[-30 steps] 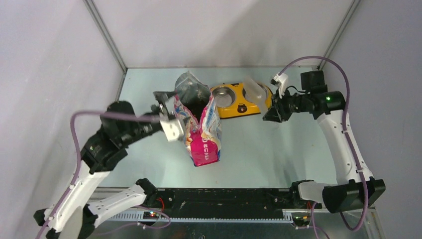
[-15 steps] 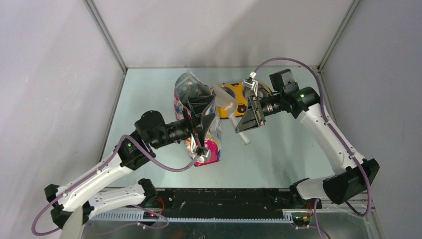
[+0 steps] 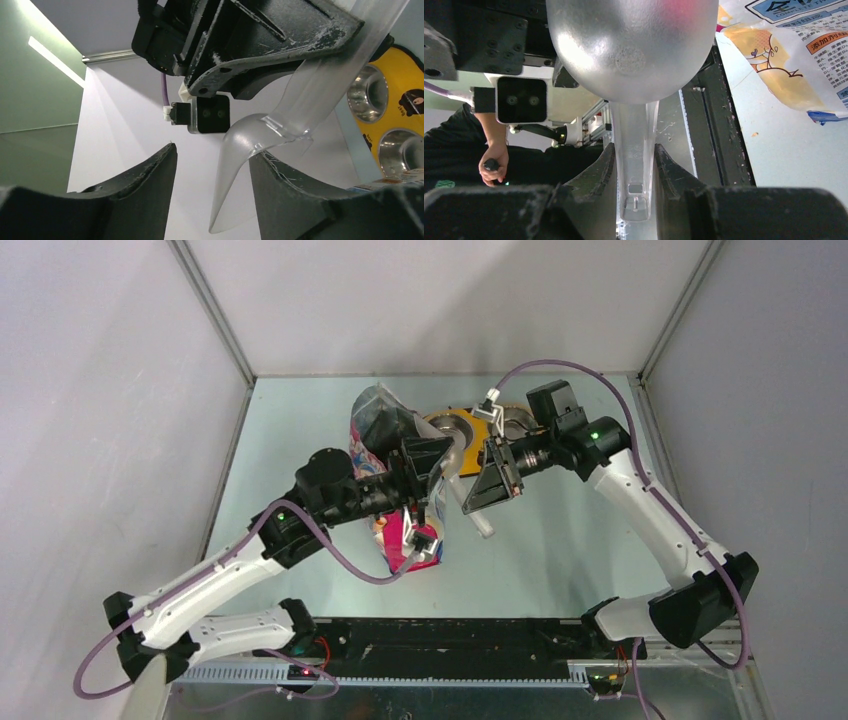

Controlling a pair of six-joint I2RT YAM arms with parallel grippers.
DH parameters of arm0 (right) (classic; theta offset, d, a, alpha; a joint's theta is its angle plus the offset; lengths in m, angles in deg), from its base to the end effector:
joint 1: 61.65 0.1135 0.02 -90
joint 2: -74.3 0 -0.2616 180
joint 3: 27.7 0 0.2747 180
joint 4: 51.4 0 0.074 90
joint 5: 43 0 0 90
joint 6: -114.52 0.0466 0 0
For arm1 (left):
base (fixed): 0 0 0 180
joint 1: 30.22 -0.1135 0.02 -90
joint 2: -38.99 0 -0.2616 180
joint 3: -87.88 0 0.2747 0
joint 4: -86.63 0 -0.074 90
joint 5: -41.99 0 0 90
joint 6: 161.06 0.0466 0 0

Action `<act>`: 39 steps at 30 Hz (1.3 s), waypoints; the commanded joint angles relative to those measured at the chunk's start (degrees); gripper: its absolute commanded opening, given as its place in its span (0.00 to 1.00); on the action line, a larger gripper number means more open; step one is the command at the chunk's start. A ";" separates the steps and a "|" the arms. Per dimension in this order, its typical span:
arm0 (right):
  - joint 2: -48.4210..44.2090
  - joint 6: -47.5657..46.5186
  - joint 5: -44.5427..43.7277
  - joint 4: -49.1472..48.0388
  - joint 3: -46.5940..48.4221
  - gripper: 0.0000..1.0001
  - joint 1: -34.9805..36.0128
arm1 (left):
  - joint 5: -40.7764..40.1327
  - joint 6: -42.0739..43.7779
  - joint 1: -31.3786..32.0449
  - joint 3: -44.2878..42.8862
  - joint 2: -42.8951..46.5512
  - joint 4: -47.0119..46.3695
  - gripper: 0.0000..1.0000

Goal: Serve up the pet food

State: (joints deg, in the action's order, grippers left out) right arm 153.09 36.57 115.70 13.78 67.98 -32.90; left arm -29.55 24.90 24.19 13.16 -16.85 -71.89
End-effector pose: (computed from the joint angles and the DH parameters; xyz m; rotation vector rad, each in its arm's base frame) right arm 0.2356 0.1788 0.3820 -0.9232 2.1808 1.7724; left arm 0.1341 -0.2128 0.4135 1.6132 0.1692 0.2998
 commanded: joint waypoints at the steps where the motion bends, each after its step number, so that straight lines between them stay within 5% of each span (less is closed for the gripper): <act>1: 0.16 1.06 1.39 -1.93 0.77 0.00 0.41 | 0.55 3.80 0.34 -2.24 -1.34 -2.80 0.58; 6: -0.09 1.07 1.35 -2.14 0.78 0.02 0.26 | 1.43 4.62 0.34 -1.98 -1.60 -3.61 0.15; 8: -0.12 0.94 2.34 -2.37 0.82 0.21 -0.20 | 0.84 4.29 0.34 -1.66 -1.58 -4.16 0.02; 12: -0.26 2.78 4.93 -4.85 2.34 0.51 -4.15 | -3.02 3.06 0.34 -0.78 -1.25 -5.54 0.00; 14: -0.23 3.01 4.99 -5.51 4.92 0.57 -8.07 | -6.06 0.72 0.34 -0.86 -0.87 -6.15 0.00; 21: -2.14 -1.59 -12.05 -9.36 16.83 0.66 -19.56 | -20.29 -18.27 0.35 -13.86 -2.51 7.59 0.00; 26: -6.91 3.30 -17.90 -23.92 13.74 0.73 -20.63 | -28.27 -38.45 0.34 -31.21 -8.75 27.04 0.00; 29: -7.12 4.94 -17.84 -23.22 12.58 0.74 -19.12 | -32.96 -50.77 0.34 -38.28 -10.20 36.35 0.00; 39: -5.75 11.55 -5.35 -24.92 3.73 0.79 -14.40 | -29.30 -70.73 0.34 -31.74 -7.81 47.85 0.00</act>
State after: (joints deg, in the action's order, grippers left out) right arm 144.78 42.32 102.72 -7.84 72.49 -48.53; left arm -60.15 -34.90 24.30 -19.47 -23.82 -29.49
